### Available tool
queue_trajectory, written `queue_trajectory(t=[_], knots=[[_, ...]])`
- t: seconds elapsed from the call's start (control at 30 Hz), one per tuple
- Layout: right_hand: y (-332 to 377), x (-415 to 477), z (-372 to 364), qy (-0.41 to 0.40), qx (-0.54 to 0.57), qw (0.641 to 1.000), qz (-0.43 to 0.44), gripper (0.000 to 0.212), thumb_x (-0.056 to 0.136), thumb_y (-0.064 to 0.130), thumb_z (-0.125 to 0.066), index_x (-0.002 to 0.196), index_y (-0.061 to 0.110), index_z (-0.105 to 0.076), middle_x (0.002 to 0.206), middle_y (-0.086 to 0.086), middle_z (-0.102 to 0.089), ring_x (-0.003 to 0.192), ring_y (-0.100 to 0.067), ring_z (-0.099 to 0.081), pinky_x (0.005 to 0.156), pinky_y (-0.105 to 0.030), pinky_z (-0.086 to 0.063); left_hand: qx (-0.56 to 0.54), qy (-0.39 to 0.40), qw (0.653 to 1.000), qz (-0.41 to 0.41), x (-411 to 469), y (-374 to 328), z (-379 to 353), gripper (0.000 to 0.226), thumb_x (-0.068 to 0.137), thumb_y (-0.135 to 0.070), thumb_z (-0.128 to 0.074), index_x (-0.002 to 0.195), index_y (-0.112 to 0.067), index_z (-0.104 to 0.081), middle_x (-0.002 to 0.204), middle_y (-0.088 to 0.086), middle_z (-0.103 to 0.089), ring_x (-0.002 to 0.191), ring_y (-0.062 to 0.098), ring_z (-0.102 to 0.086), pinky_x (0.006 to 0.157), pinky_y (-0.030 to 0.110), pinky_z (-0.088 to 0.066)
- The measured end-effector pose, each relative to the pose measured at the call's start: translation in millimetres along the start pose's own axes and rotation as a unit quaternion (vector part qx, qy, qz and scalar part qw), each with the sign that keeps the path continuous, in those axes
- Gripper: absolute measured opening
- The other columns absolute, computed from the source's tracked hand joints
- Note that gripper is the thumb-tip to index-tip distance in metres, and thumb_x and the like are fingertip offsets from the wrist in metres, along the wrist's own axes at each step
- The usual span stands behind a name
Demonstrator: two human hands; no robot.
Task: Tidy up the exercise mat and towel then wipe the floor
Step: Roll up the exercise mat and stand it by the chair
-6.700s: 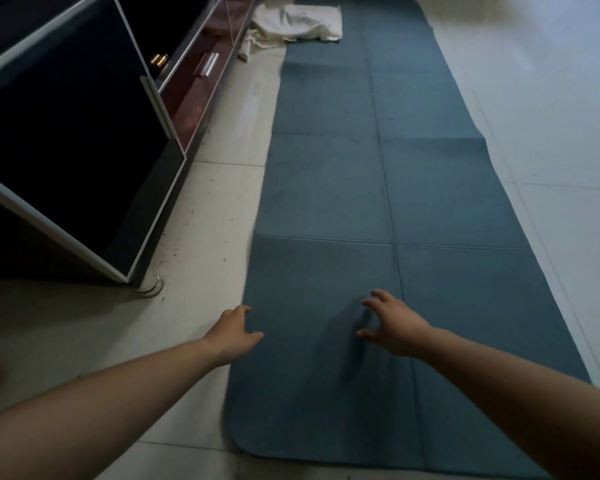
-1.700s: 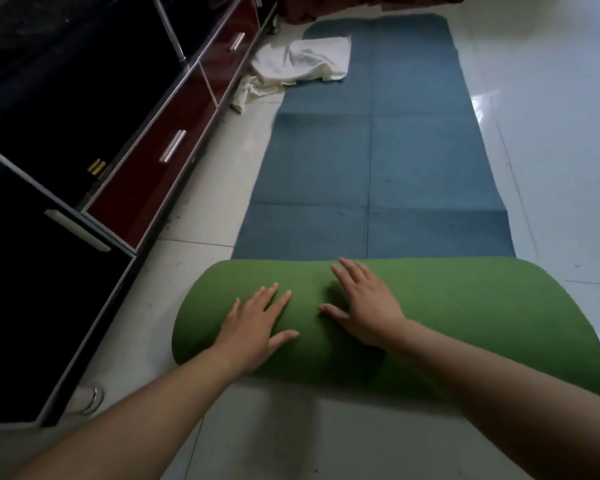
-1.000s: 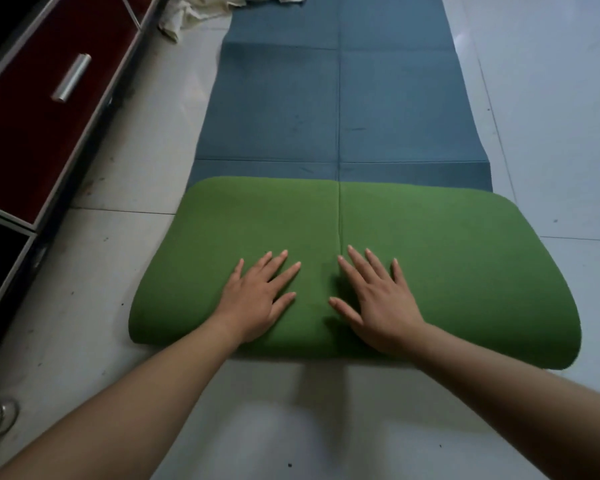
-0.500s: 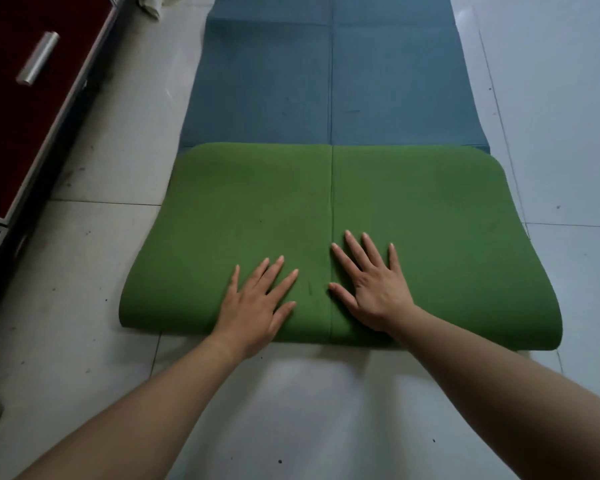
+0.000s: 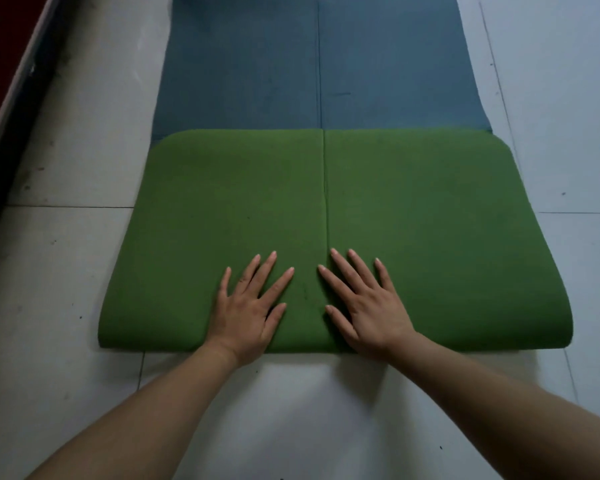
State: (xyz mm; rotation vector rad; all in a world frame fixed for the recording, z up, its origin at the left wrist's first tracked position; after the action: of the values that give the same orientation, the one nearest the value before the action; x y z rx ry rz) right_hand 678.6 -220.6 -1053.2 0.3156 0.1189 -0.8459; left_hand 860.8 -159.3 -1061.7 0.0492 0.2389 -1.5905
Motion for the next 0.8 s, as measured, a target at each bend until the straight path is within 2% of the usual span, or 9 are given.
queue_trajectory(t=[0.17, 0.27, 0.33, 0.4, 0.5, 0.6, 0.67, 0.73, 0.8], knots=[[0, 1, -2, 0.017, -0.006, 1.0, 0.0, 0.061, 0.091, 0.056, -0.022, 0.147, 0.032, -0.015, 0.157, 0.004, -0.005, 0.144, -0.019, -0.001, 0.112, -0.048, 0.001, 0.002, 0.017, 1.0, 0.001, 0, 1, 2, 0.054, 0.091, -0.048, -0.025, 0.144, -0.038, -0.022, 0.154, 0.001, -0.025, 0.14, 0.019, -0.019, 0.105, 0.057, -0.026], [1, 2, 0, 0.044, -0.007, 0.999, -0.002, 0.065, 0.089, 0.06, -0.013, 0.148, 0.035, 0.0, 0.154, 0.008, 0.016, 0.143, -0.017, 0.015, 0.115, -0.048, 0.008, 0.001, 0.038, 0.999, 0.0, 0, 2, 1, 0.057, 0.089, -0.052, -0.012, 0.145, -0.041, -0.004, 0.158, -0.002, -0.008, 0.143, 0.014, 0.0, 0.109, 0.056, -0.013], [3, 0, 7, 0.042, -0.007, 0.999, -0.003, 0.068, 0.087, 0.062, -0.013, 0.148, 0.033, -0.008, 0.157, 0.005, 0.007, 0.145, -0.02, 0.007, 0.115, -0.048, 0.005, -0.007, 0.065, 0.998, 0.002, 1, 2, 2, 0.06, 0.083, -0.057, 0.002, 0.141, -0.044, 0.011, 0.157, -0.005, 0.01, 0.144, 0.013, 0.012, 0.112, 0.053, 0.0], [12, -10, 13, 0.036, -0.014, 0.999, 0.024, 0.069, 0.086, 0.064, -0.019, 0.145, 0.03, -0.026, 0.156, 0.001, -0.017, 0.144, -0.026, -0.012, 0.113, -0.051, -0.005, -0.015, 0.084, 0.996, 0.002, 1, 0, 9, 0.06, 0.085, -0.058, 0.001, 0.143, -0.045, 0.008, 0.157, -0.006, 0.013, 0.144, 0.014, 0.011, 0.113, 0.051, 0.003], [19, -30, 13, 0.054, -0.045, 0.994, 0.08, 0.07, 0.082, 0.065, -0.033, 0.139, 0.026, -0.039, 0.148, -0.002, -0.038, 0.136, -0.027, -0.035, 0.108, -0.053, -0.022, -0.032, 0.095, 0.995, 0.003, -4, -2, 22, 0.051, 0.096, -0.052, -0.024, 0.145, -0.045, -0.008, 0.158, -0.007, 0.005, 0.145, 0.015, 0.003, 0.114, 0.048, 0.0], [15, -38, 17, 0.07, -0.071, 0.991, 0.089, 0.073, 0.077, 0.063, -0.05, 0.139, 0.026, -0.039, 0.146, -0.003, -0.041, 0.133, -0.027, -0.041, 0.105, -0.05, -0.031, -0.064, 0.072, 0.995, 0.002, -12, -2, 34, 0.047, 0.096, -0.047, -0.034, 0.142, -0.044, -0.025, 0.157, -0.006, -0.011, 0.144, 0.015, -0.008, 0.115, 0.045, -0.006], [15, -39, 21, 0.073, -0.051, 0.991, 0.097, 0.075, 0.081, 0.056, -0.057, 0.144, 0.026, -0.03, 0.153, -0.003, -0.027, 0.14, -0.027, -0.027, 0.112, -0.046, -0.017, -0.078, 0.049, 0.996, -0.011, -20, -1, 38, 0.044, 0.096, -0.043, -0.039, 0.139, -0.039, -0.036, 0.155, -0.004, -0.022, 0.143, 0.017, -0.017, 0.115, 0.044, -0.011], [17, -39, 22, 0.086, -0.033, 0.991, 0.093, 0.073, 0.088, 0.05, -0.051, 0.148, 0.026, -0.018, 0.158, -0.001, -0.01, 0.145, -0.023, -0.009, 0.116, -0.041, -0.005, -0.078, 0.026, 0.996, -0.039, -32, -4, 38, 0.042, 0.094, -0.041, -0.044, 0.136, -0.033, -0.045, 0.149, 0.0, -0.035, 0.139, 0.022, -0.03, 0.112, 0.047, -0.019], [19, -39, 28, 0.085, -0.03, 0.991, 0.096, 0.069, 0.092, 0.047, -0.045, 0.149, 0.025, -0.012, 0.158, 0.001, -0.005, 0.145, -0.021, -0.004, 0.116, -0.04, -0.003, -0.049, -0.005, 0.997, -0.063, -41, -8, 38, 0.045, 0.091, -0.045, -0.041, 0.131, -0.028, -0.051, 0.139, 0.003, -0.05, 0.129, 0.026, -0.046, 0.104, 0.052, -0.032]])
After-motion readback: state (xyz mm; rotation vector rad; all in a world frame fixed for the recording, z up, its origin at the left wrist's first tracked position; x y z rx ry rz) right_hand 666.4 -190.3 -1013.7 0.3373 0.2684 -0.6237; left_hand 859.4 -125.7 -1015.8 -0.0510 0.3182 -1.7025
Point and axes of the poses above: each hand's wrist, its own x-axis towards the middle knuckle, its own z-axis out of the back of the hand, y = z × x, the point moved 5 cm from there along x, towards the middle knuckle
